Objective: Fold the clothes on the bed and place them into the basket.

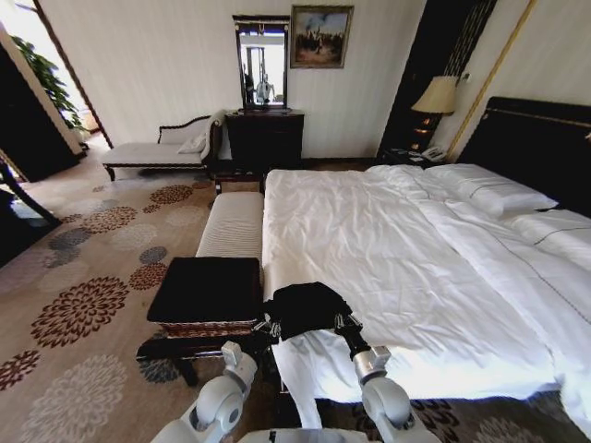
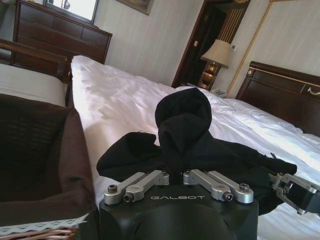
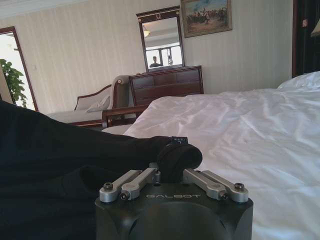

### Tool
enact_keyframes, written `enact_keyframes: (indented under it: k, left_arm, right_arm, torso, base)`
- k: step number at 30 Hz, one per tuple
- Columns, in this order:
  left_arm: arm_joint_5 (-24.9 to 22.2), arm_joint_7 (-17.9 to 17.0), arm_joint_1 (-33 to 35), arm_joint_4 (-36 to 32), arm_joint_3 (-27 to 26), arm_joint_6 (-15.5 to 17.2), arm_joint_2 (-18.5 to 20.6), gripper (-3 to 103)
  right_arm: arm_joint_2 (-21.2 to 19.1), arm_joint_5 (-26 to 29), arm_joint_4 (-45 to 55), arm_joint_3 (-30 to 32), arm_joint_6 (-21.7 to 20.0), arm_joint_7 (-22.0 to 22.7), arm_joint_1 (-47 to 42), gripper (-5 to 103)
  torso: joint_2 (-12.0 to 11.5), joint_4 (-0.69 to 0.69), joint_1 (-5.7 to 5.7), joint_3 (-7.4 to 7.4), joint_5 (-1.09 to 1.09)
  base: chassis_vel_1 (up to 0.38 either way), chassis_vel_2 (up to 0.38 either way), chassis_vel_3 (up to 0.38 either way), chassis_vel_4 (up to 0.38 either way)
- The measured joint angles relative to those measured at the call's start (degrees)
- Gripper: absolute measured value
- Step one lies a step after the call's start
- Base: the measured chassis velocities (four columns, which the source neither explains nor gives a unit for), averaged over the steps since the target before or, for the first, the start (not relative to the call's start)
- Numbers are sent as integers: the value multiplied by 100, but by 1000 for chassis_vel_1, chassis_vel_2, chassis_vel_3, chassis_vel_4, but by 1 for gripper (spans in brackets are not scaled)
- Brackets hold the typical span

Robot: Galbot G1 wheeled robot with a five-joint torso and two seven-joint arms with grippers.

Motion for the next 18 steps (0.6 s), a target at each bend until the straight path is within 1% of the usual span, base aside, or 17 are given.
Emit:
enact_keyframes:
  k: [7, 9, 16, 18]
  left_arm:
    - [146, 43, 146, -164, -165, -45, 51, 7]
    - [243, 74, 169, -180, -222, -102, 82, 7]
    - [286, 77, 199, -197, -285, -130, 88, 7]
    - [287, 76, 231, -214, -310, -144, 98, 7]
  right_arm:
    - [9, -26, 44, -23, 1, 1, -7, 7]
    - [-15, -29, 46, -66, 1, 1, 33, 7]
    - [-76, -30, -50, -246, -13, 71, 257, 7]
    - [-75, -36, -84, -299, -14, 72, 307, 7]
  torso:
    - [1, -1, 0, 0, -2]
    - [0, 0, 0, 0, -1]
    - [0, 0, 0, -1, 0]
    - [1, 1, 0, -1, -5]
  base:
    - [199, 197, -210, -203]
    - [197, 208, -205, -198]
    - [172, 209, -167, -207]
    - [68, 154, -104, -137]
